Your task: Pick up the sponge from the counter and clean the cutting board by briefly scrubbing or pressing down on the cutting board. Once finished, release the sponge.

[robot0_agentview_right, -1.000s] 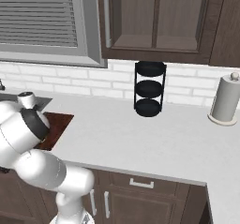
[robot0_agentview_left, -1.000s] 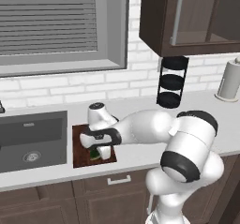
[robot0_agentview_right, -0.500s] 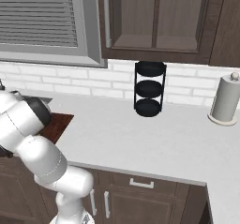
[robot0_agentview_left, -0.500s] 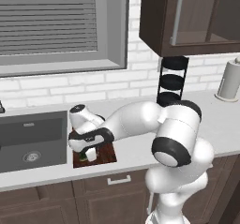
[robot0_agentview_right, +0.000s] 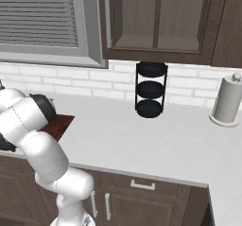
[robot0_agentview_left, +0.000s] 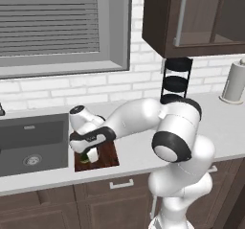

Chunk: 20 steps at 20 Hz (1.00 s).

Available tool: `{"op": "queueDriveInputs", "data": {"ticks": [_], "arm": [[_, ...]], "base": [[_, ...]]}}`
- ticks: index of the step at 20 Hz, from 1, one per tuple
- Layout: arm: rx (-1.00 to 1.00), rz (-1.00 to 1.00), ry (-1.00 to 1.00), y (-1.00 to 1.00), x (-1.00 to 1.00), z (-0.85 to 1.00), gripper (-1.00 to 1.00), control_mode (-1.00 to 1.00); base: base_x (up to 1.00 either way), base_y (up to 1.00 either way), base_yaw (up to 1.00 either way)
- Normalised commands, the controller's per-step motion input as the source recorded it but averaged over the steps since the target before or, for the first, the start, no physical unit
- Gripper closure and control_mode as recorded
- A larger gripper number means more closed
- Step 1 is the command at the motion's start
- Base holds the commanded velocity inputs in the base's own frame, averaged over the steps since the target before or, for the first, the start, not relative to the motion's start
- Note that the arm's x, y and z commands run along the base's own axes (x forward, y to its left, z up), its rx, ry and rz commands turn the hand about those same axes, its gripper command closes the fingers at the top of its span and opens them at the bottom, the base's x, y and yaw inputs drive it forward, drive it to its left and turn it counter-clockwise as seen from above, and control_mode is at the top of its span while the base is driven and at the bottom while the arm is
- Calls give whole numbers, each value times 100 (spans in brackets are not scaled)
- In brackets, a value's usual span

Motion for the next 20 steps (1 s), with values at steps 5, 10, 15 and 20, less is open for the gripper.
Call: {"op": "queueDriveInputs", "data": {"ticks": [5, 10, 15, 20], "arm": [[0, 0, -11, 0, 0, -55, 100, -100], [0, 0, -17, 0, 8, -47, 100, -100], [0, -1, -9, -3, 21, -22, 100, -100], [0, 0, -6, -11, 12, -7, 100, -100]], "base": [[0, 0, 0], [0, 0, 0], [0, 0, 0], [0, 0, 0]]}}
